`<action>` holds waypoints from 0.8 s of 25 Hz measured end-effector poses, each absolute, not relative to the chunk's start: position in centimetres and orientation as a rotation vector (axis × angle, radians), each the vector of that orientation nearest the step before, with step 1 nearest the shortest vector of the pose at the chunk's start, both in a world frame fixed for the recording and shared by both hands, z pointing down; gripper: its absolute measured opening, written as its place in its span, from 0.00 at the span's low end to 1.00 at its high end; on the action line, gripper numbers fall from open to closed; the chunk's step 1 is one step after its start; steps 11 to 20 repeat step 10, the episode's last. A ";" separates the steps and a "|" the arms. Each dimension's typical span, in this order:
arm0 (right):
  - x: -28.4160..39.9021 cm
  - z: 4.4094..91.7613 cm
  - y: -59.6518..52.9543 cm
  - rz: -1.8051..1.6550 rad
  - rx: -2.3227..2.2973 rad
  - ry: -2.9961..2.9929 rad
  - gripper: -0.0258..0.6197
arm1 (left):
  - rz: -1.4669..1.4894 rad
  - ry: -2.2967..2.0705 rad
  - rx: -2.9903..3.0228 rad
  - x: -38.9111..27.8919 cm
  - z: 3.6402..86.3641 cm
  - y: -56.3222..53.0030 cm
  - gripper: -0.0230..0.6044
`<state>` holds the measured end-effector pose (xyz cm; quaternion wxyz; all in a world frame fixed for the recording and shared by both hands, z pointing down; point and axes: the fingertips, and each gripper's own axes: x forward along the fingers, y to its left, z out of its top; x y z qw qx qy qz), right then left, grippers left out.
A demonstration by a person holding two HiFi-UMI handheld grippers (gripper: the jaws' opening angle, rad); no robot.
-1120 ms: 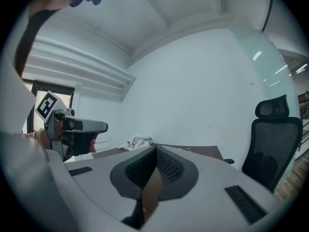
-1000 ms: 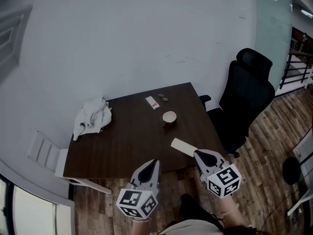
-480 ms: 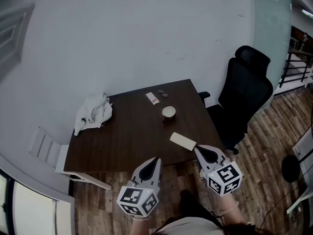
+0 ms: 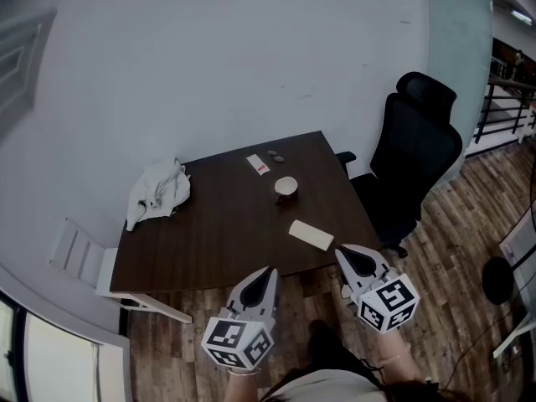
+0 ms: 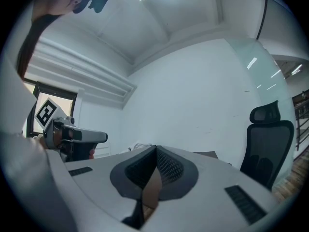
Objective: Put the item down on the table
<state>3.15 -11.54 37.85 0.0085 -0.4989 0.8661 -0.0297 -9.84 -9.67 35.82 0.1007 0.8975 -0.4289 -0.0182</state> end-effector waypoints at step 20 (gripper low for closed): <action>3.9 37.7 -10.3 -0.110 -1.603 2.630 0.05 | -0.060 -1.257 2.655 -9.5 36.4 -8.6 0.07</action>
